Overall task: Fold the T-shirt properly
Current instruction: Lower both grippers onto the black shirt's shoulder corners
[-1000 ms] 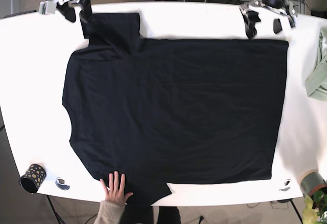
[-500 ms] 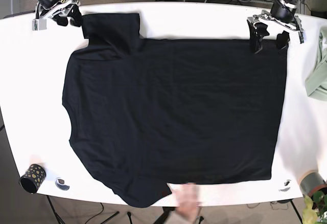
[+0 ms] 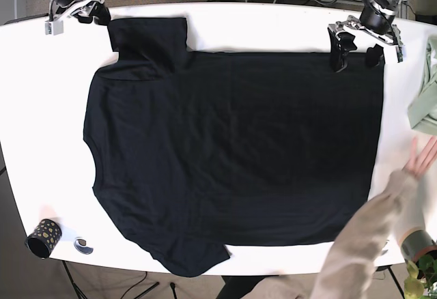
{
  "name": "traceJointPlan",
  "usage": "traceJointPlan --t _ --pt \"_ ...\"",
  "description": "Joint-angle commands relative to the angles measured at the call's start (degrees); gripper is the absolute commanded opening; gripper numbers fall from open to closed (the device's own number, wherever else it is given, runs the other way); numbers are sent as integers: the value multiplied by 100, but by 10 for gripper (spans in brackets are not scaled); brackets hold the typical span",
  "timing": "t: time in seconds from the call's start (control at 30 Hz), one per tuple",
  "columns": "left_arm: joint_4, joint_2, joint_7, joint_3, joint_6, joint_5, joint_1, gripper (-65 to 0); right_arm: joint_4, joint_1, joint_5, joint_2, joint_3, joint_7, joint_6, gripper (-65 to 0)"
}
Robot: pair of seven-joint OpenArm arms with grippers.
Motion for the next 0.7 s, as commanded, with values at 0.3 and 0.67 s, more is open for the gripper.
traceJointPlan --t 0.3,0.67 --pt "-46 -34 -122 -28 -51 -30 37 -82 -28 153 117 -42 -513 99 82 -293" --pt "-63 -34 -122 -28 -51 -30 37 -83 -28 241 117 -138 -812 108 47 -301"
